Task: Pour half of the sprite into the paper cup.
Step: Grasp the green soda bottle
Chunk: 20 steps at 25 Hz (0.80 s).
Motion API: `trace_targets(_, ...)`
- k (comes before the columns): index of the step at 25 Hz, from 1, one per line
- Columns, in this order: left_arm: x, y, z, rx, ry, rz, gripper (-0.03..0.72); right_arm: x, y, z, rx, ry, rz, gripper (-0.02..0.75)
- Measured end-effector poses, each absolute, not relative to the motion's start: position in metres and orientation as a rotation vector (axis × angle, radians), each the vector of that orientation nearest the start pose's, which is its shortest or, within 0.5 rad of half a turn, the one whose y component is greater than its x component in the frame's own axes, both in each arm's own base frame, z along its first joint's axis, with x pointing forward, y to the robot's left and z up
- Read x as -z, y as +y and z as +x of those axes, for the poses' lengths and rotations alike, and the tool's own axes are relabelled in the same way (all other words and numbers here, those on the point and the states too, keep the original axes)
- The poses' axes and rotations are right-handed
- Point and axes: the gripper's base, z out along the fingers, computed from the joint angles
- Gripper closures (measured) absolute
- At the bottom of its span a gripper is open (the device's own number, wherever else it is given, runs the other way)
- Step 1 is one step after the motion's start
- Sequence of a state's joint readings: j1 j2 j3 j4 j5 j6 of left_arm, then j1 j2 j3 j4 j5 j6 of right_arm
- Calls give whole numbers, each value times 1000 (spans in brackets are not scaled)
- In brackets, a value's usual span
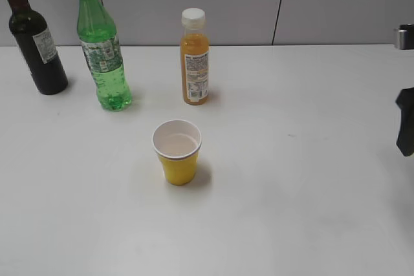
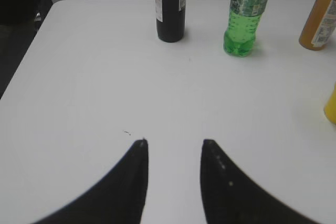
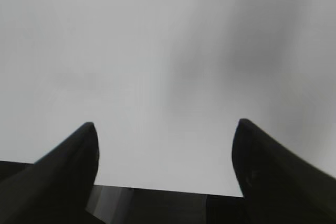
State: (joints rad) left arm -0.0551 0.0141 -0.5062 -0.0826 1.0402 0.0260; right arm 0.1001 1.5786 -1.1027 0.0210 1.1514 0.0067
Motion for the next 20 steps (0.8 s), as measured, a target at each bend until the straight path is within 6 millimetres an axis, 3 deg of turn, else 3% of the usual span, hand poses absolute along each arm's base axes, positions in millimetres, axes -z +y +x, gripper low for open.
trace_targets(7,-281,-6,-3,117,2029,85,426,-246,23,212,-41,2993,-126,146)
trace_targets(13,-281,-6,-3,117,2029,85,426,-230,17,154,-47,2893,-120,146)
trace_targets(20,-281,-6,-3,117,2029,85,435,-219,13,110,-55,2785,-116,146)
